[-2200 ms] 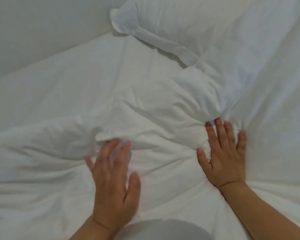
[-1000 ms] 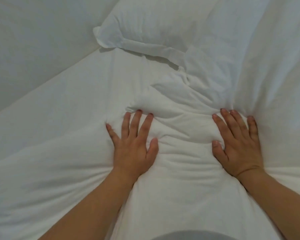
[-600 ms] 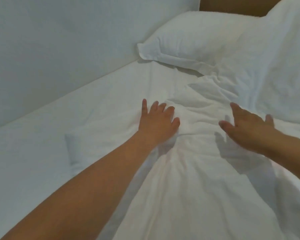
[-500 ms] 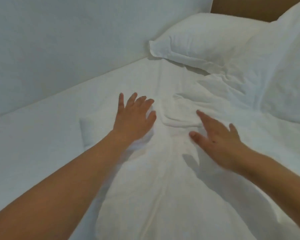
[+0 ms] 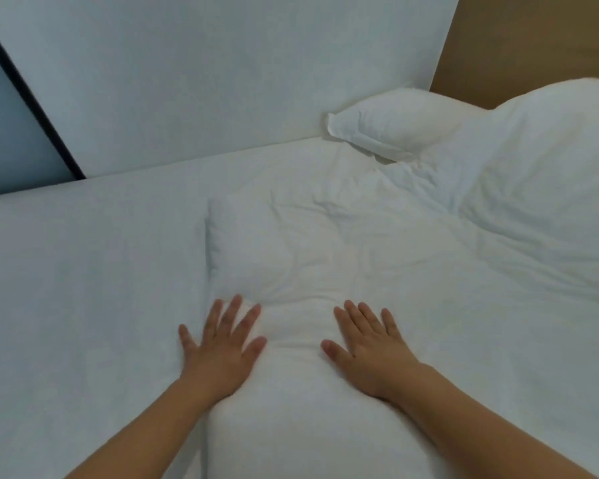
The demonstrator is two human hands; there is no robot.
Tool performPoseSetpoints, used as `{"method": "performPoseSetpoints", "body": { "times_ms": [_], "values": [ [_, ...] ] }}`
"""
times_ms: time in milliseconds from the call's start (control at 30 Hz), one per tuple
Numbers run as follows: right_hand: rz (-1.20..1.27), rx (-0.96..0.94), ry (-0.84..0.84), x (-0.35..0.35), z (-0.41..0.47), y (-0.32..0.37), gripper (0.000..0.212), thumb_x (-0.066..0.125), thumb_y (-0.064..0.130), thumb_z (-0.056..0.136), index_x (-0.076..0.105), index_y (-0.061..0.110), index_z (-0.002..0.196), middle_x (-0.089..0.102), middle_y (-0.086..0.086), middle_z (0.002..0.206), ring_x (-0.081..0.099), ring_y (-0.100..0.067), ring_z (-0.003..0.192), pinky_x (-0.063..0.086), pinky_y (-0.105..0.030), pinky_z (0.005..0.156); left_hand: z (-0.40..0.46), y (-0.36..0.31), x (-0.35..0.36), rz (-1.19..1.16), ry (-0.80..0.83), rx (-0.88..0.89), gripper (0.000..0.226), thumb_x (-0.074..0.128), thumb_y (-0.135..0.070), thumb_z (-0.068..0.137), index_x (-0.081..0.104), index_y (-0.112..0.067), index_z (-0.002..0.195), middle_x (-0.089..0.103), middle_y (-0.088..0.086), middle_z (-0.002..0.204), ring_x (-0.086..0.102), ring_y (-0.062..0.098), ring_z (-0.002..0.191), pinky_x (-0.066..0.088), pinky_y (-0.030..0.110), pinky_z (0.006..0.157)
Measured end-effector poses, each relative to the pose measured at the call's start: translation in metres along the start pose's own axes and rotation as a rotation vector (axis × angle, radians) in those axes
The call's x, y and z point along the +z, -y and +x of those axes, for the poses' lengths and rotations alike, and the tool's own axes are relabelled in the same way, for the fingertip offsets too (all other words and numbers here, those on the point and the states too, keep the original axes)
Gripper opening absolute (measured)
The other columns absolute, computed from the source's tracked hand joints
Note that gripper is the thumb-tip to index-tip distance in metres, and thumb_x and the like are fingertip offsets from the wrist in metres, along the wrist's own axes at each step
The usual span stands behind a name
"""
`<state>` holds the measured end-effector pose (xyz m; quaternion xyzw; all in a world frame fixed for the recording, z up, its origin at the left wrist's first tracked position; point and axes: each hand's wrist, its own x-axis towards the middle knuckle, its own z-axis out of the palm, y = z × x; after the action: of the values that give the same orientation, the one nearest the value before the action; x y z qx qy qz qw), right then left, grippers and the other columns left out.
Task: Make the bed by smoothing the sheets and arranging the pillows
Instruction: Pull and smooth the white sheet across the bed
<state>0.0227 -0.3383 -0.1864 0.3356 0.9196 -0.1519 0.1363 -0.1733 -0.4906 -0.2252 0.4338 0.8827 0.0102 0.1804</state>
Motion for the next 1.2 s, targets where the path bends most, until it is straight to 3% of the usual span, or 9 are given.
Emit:
{"method": "performPoseSetpoints", "body": {
  "times_ms": [100,333,567,667,800,867,967,1067,1200],
  "values": [
    [-0.002,0.006,-0.045,0.02,-0.042,-0.01,0.073,0.011,0.065,0.094,-0.007,0.028,0.154,-0.015,0.006,0.161,-0.018,-0.011,0.147,-0.016,-0.042,0.117,-0.014,0.023,0.009,-0.251,0.002,-0.27,0.064,0.017,-0.069,0.091,-0.008,-0.053,0.147,-0.007,-0.004,0.163,0.007,0.028,0.148,0.012,0.06,0.115],
    [0.077,0.093,-0.131,0.06,-0.091,-0.014,0.068,0.008,0.059,0.097,-0.005,0.025,0.155,-0.01,0.004,0.162,-0.012,-0.013,0.148,-0.013,-0.044,0.118,-0.139,-0.044,0.045,-1.004,-0.156,-0.358,0.107,0.066,-0.07,0.067,0.01,-0.033,0.15,0.037,0.006,0.149,0.045,0.029,0.128,0.037,0.043,0.108],
    [0.142,0.036,0.053,0.059,-0.193,-0.002,0.086,-0.007,0.074,0.084,0.0,0.025,0.155,-0.004,0.0,0.163,-0.006,-0.016,0.149,-0.005,-0.043,0.12,-0.253,-0.074,0.031,-1.586,0.276,-0.44,0.106,0.086,-0.055,0.057,0.026,-0.03,0.141,0.061,0.005,0.12,0.066,0.028,0.098,0.058,0.039,0.072],
    [0.283,-0.063,0.06,0.044,-0.23,0.0,0.075,0.027,0.066,0.093,0.001,0.032,0.155,0.001,0.007,0.163,0.001,-0.009,0.148,-0.001,-0.039,0.121,-0.262,-0.082,0.027,-1.499,0.244,-0.406,0.105,0.091,-0.033,0.057,0.023,-0.036,0.137,0.06,0.007,0.116,0.067,0.031,0.094,0.06,0.045,0.069],
    [-0.062,-0.231,0.023,0.044,-0.246,0.004,0.115,0.051,0.086,0.067,-0.023,0.047,0.145,-0.015,0.009,0.161,-0.006,-0.016,0.149,-0.003,-0.046,0.12,-0.264,-0.065,0.043,-1.539,0.09,-0.403,0.08,0.07,-0.005,0.078,0.025,-0.027,0.14,0.058,0.008,0.111,0.063,0.031,0.091,0.056,0.04,0.065],
    [-0.238,-0.247,-0.009,0.066,-0.245,0.012,0.123,0.06,0.081,0.064,-0.031,0.048,0.14,-0.02,0.002,0.16,-0.011,-0.026,0.148,-0.007,-0.055,0.117,-0.277,-0.06,0.059,-1.405,0.039,-0.388,0.083,0.074,-0.019,0.08,0.02,-0.029,0.142,0.054,0.004,0.12,0.061,0.029,0.099,0.057,0.043,0.074],
    [-0.383,-0.22,-0.119,0.089,-0.241,0.015,0.126,0.068,0.068,0.068,-0.031,0.044,0.141,-0.02,-0.007,0.16,-0.012,-0.035,0.147,-0.009,-0.062,0.112,-0.303,-0.064,0.086,-0.68,-0.17,-0.18,0.092,0.063,-0.059,0.079,0.005,-0.032,0.145,0.029,0.007,0.144,0.044,0.028,0.124,0.046,0.041,0.099],
    [-0.455,-0.261,-0.252,0.091,-0.241,0.012,0.125,0.069,0.072,0.062,-0.012,0.033,0.149,0.002,-0.012,0.162,0.008,-0.037,0.148,-0.005,-0.061,0.113,-0.317,-0.068,0.09,-0.251,-0.307,0.076,0.095,0.052,-0.066,0.076,-0.007,-0.038,0.146,0.005,0.004,0.148,0.029,0.026,0.133,0.044,0.035,0.098],
    [-0.434,-0.342,-0.37,0.105,-0.249,0.017,0.13,0.069,0.078,0.045,0.024,0.02,0.152,0.033,-0.013,0.154,0.037,-0.036,0.138,0.017,-0.058,0.109,-0.302,-0.038,0.087,-0.427,-0.328,0.012,0.065,0.054,-0.046,0.085,0.019,-0.032,0.137,0.046,0.0,0.131,0.059,0.027,0.106,0.046,0.033,0.073]
  ]
}}
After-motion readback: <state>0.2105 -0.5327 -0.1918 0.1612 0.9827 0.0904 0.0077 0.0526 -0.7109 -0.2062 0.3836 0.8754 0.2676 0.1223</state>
